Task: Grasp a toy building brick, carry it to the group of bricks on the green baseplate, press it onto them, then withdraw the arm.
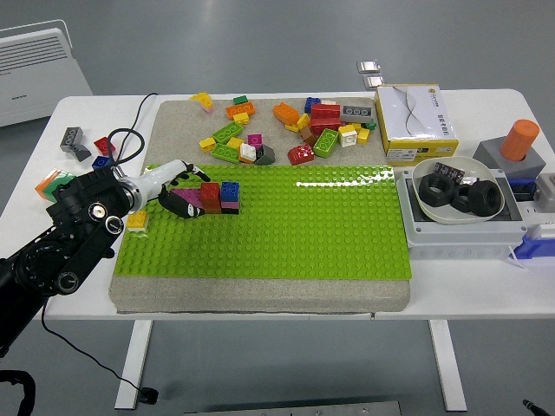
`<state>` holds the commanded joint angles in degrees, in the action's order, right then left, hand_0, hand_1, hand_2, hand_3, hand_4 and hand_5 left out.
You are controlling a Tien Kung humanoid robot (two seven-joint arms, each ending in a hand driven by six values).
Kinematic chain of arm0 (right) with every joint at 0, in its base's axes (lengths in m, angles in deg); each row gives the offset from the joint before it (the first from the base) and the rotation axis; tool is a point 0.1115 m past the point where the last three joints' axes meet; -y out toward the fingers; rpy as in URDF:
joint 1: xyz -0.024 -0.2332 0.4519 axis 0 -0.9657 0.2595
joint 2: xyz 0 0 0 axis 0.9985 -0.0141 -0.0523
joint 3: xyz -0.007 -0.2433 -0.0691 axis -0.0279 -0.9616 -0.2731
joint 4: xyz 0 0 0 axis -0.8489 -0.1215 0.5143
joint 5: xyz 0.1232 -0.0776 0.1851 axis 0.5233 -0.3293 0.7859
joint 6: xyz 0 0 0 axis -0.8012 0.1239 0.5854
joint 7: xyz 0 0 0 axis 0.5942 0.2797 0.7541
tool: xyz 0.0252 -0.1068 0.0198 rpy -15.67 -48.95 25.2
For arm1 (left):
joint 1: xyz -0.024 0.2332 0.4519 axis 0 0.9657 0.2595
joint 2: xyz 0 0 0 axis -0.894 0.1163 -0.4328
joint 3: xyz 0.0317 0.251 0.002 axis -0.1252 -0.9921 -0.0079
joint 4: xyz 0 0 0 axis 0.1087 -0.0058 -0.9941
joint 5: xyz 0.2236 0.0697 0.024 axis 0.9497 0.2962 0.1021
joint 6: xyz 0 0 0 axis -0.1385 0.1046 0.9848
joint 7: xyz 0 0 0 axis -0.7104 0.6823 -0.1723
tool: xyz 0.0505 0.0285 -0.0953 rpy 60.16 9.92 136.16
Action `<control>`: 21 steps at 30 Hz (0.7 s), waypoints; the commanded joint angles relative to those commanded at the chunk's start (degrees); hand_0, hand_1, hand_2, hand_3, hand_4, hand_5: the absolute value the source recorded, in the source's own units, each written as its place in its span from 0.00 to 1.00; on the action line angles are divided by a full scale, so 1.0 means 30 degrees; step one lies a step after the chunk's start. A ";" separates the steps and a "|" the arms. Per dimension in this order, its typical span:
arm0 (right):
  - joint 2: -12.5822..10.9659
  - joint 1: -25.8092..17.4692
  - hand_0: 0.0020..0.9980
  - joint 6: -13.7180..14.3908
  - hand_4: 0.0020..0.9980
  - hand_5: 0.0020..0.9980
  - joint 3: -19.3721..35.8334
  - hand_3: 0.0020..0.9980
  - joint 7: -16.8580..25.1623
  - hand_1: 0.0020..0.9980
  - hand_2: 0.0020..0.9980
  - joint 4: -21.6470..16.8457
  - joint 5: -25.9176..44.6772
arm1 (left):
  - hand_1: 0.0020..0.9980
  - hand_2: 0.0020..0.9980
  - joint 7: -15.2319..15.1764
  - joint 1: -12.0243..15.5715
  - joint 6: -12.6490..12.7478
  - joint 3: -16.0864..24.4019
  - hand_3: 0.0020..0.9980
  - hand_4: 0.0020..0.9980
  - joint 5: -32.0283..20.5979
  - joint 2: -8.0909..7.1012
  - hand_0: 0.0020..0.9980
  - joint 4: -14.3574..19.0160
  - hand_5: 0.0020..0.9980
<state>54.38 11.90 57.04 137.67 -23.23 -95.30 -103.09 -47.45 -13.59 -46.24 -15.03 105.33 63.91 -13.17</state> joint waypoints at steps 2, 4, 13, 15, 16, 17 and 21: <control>-0.0001 0.0012 0.52 0.0000 0.86 0.91 0.0031 0.80 0.0000 0.61 0.72 0.0000 -0.0028 | 0.99 1.00 -0.0040 0.0013 0.0035 0.0145 0.84 0.83 0.0125 -0.0019 0.94 0.0118 0.00; -0.0002 0.0013 0.52 -0.0002 0.86 0.90 0.0067 0.80 0.0002 0.61 0.71 0.0000 -0.0049 | 0.99 1.00 -0.0063 0.0094 0.0090 0.0387 0.87 0.90 0.0352 -0.0053 0.94 0.0440 0.00; -0.0060 -0.0058 0.52 0.0003 0.86 0.90 0.0240 0.80 0.0007 0.61 0.72 0.0000 -0.0153 | 0.99 1.00 0.1191 0.2089 0.0210 0.2721 0.85 0.97 0.2238 -0.0895 0.94 0.4615 0.19; -0.0074 -0.0135 0.52 -0.0008 0.86 0.90 0.0311 0.80 0.0009 0.61 0.72 0.0000 -0.0065 | 0.99 1.00 0.1631 0.2981 0.0240 0.3022 0.85 0.97 0.2242 -0.1390 0.94 0.6072 0.19; -0.0088 -0.0180 0.52 -0.0011 0.86 0.90 0.0341 0.80 0.0009 0.61 0.72 0.0000 -0.0031 | 1.00 1.00 0.1754 0.3376 0.0329 0.3091 0.85 0.99 0.2285 -0.1539 0.94 0.6740 0.50; -0.0103 -0.0236 0.52 -0.0010 0.86 0.90 0.0350 0.80 0.0003 0.61 0.72 0.0000 0.0013 | 1.00 1.00 0.1906 0.3885 0.0482 0.3123 0.85 0.99 0.2470 -0.1671 0.94 0.7420 0.50; -0.0065 -0.0333 0.52 0.0009 0.86 0.90 0.0272 0.80 -0.0003 0.61 0.72 0.0000 0.0027 | 1.00 1.00 0.2503 0.5530 0.0868 0.2856 0.85 0.99 0.3517 -0.1701 0.94 0.9917 0.50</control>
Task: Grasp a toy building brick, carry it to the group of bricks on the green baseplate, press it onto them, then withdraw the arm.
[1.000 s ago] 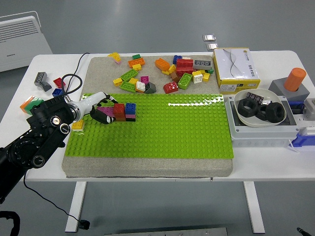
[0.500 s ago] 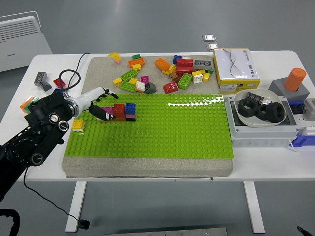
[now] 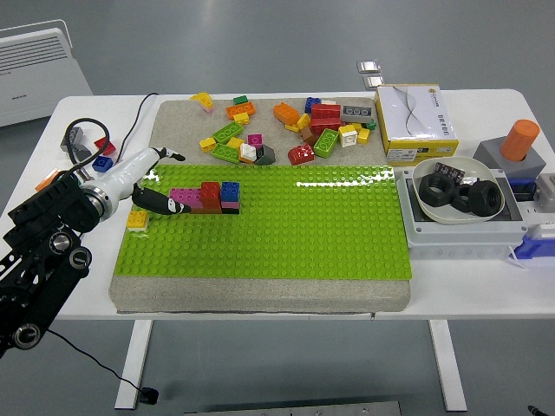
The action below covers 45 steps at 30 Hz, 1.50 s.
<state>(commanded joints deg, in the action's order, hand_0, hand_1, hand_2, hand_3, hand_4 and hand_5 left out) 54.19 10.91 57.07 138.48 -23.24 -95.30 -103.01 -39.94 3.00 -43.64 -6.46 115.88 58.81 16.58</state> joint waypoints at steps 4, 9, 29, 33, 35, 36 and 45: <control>0.0023 -0.0051 0.52 -0.0003 0.87 0.91 -0.0087 0.80 -0.0018 0.61 0.72 0.0000 0.0068 | 1.00 1.00 0.0204 0.1017 0.1259 -0.1215 0.84 0.99 0.1540 0.0358 0.94 0.1796 0.59; 0.0035 -0.0056 0.52 -0.0012 0.87 0.91 -0.0178 0.80 -0.0036 0.61 0.72 0.0000 0.0153 | 0.99 1.00 -0.0479 0.1312 0.3338 -0.2586 0.81 0.99 0.3551 0.0830 0.95 0.2253 0.63; -0.0017 0.0012 0.52 0.0000 0.87 0.92 -0.0383 0.80 -0.0009 0.61 0.72 0.0000 0.0459 | 0.99 1.00 -0.1200 0.1407 0.6430 -0.3253 0.74 0.97 0.6391 0.1692 0.96 -0.1243 0.75; 0.0006 0.0017 0.52 0.0006 0.87 0.93 -0.0432 0.80 -0.0014 0.61 0.72 0.0000 0.0512 | 0.99 1.00 -0.1317 0.1199 0.6458 -0.3306 0.74 0.97 0.5853 0.1608 0.96 -0.1803 0.76; 0.0008 0.0022 0.52 0.0009 0.87 0.93 -0.0457 0.80 -0.0015 0.61 0.72 0.0000 0.0537 | 0.99 1.00 -0.1318 0.1075 0.6431 -0.3342 0.74 0.97 0.5597 0.1524 0.96 -0.1971 0.76; 0.0008 0.0021 0.52 0.0010 0.87 0.93 -0.0460 0.80 -0.0014 0.61 0.72 0.0000 0.0546 | 0.99 1.00 -0.1320 0.1037 0.6427 -0.3351 0.74 0.97 0.5524 0.1497 0.96 -0.2013 0.76; 0.0035 0.0007 0.52 0.0025 0.87 0.93 -0.0560 0.80 -0.0031 0.61 0.72 0.0000 0.0680 | 0.99 1.00 -0.1364 0.0825 0.6414 -0.3449 0.74 0.96 0.5236 0.1581 0.96 -0.2509 0.78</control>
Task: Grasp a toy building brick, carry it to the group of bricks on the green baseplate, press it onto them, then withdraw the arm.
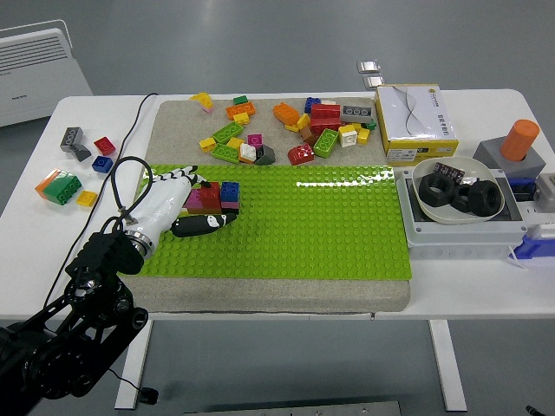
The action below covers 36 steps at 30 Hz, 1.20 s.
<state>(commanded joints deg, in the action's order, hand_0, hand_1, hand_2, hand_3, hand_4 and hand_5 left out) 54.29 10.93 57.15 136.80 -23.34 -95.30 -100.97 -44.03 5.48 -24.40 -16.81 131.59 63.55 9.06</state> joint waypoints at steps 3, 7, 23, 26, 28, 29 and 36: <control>0.0009 -0.0002 0.52 0.0011 0.87 0.93 -0.0034 0.80 -0.0005 0.61 0.72 0.0000 0.0046 | 0.99 1.00 -0.0010 -0.0060 -0.0003 -0.0039 0.74 0.96 -0.0029 0.0071 0.96 -0.0196 0.78; 0.0024 -0.0007 0.52 0.0026 0.88 0.93 -0.0100 0.80 -0.0013 0.61 0.72 0.0000 0.0129 | 0.99 1.00 -0.0066 -0.0153 0.0020 -0.0070 0.73 0.96 -0.0028 0.0205 0.96 -0.0501 0.77; 0.0063 -0.0080 0.52 0.0085 0.89 0.94 -0.0448 0.80 -0.0027 0.61 0.72 0.0000 0.0453 | 0.98 1.00 -0.0122 -0.0314 -0.0048 -0.0094 0.73 0.96 -0.0009 0.0341 0.96 -0.0847 0.77; 0.0075 -0.0098 0.52 0.0119 0.89 0.94 -0.0675 0.80 -0.0039 0.61 0.72 0.0000 0.0657 | 0.98 1.00 -0.0099 -0.0371 -0.0102 -0.0081 0.73 0.96 -0.0042 0.0319 0.96 -0.0857 0.77; 0.0082 -0.0111 0.52 0.0140 0.89 0.94 -0.0807 0.80 -0.0047 0.61 0.72 0.0000 0.0773 | 0.98 1.00 -0.0103 -0.0408 -0.0125 -0.0072 0.72 0.96 -0.0115 0.0307 0.96 -0.0868 0.76; 0.0085 -0.0116 0.52 0.0148 0.89 0.94 -0.0853 0.80 -0.0050 0.61 0.72 0.0000 0.0815 | 0.98 1.00 -0.0110 -0.0426 -0.0134 -0.0064 0.72 0.96 -0.0175 0.0300 0.96 -0.0874 0.76; 0.0092 -0.0148 0.52 0.0182 0.89 0.94 -0.1084 0.80 -0.0052 0.61 0.72 0.0000 0.1023 | 0.98 1.00 -0.0197 -0.0627 -0.0283 0.0154 0.72 0.95 -0.1188 0.0238 0.96 -0.1200 0.76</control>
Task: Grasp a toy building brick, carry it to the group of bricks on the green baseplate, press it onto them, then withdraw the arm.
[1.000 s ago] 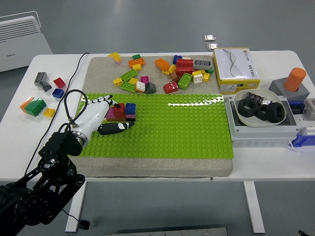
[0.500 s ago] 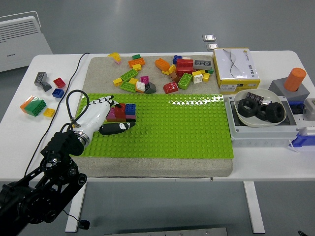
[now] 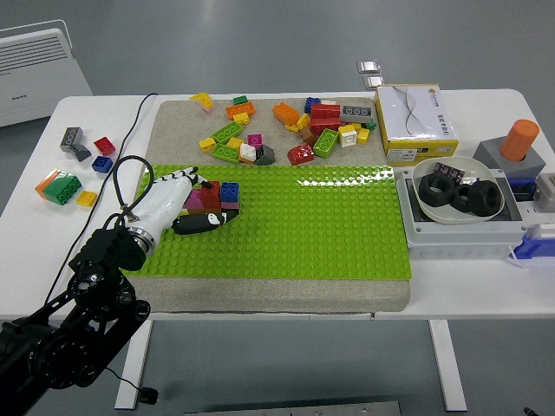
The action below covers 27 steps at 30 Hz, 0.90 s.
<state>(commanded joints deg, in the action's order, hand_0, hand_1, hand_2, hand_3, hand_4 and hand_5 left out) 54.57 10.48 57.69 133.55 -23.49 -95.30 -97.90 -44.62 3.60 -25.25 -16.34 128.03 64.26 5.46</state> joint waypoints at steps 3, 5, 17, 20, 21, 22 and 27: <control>0.0001 0.0004 0.52 0.0010 0.89 0.94 -0.0043 0.80 0.0004 0.61 0.72 0.0000 0.0048 | 0.98 1.00 -0.0025 -0.0077 -0.0168 0.0117 0.72 0.95 -0.0757 -0.0033 0.96 -0.0201 0.76; 0.0002 0.0012 0.52 0.0011 0.89 0.95 -0.0036 0.80 0.0010 0.61 0.72 0.0000 0.0064 | 0.98 1.00 -0.0018 -0.0086 -0.0306 0.0121 0.72 0.95 -0.1214 -0.0054 0.96 -0.0276 0.75; 0.0010 0.0030 0.52 0.0014 0.89 0.95 0.0094 0.80 0.0018 0.61 0.72 0.0000 0.0029 | 0.98 1.00 -0.0025 -0.0071 -0.0487 -0.0532 0.71 0.94 -0.1952 -0.0156 0.96 -0.0106 0.75; 0.0012 0.0029 0.52 0.0015 0.89 0.95 0.0077 0.80 0.0020 0.61 0.72 0.0000 0.0046 | 0.98 1.00 -0.0044 -0.0103 -0.0448 -0.0540 0.71 0.94 -0.1980 -0.0143 0.96 -0.0128 0.75; 0.0010 0.0029 0.52 0.0014 0.89 0.95 0.0070 0.80 0.0020 0.61 0.72 0.0000 0.0054 | 0.98 1.00 -0.0047 -0.0112 -0.0441 -0.0538 0.71 0.94 -0.1977 -0.0142 0.96 -0.0140 0.75; 0.0010 0.0030 0.52 0.0014 0.89 0.95 0.0067 0.80 0.0021 0.61 0.72 0.0000 0.0056 | 0.98 1.00 -0.0049 -0.0121 -0.0432 -0.0532 0.71 0.94 -0.1975 -0.0143 0.96 -0.0149 0.74; 0.0010 0.0031 0.52 0.0011 0.89 0.95 0.0066 0.80 0.0030 0.61 0.72 0.0000 0.0036 | 0.98 1.00 -0.0099 -0.0162 -0.0300 -0.0439 0.71 0.94 -0.1930 -0.0148 0.96 -0.0082 0.74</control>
<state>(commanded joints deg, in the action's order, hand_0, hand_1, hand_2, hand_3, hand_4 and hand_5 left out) 54.60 10.58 57.73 133.75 -23.40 -95.30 -97.79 -44.92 3.11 -26.15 -17.66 122.24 63.82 5.21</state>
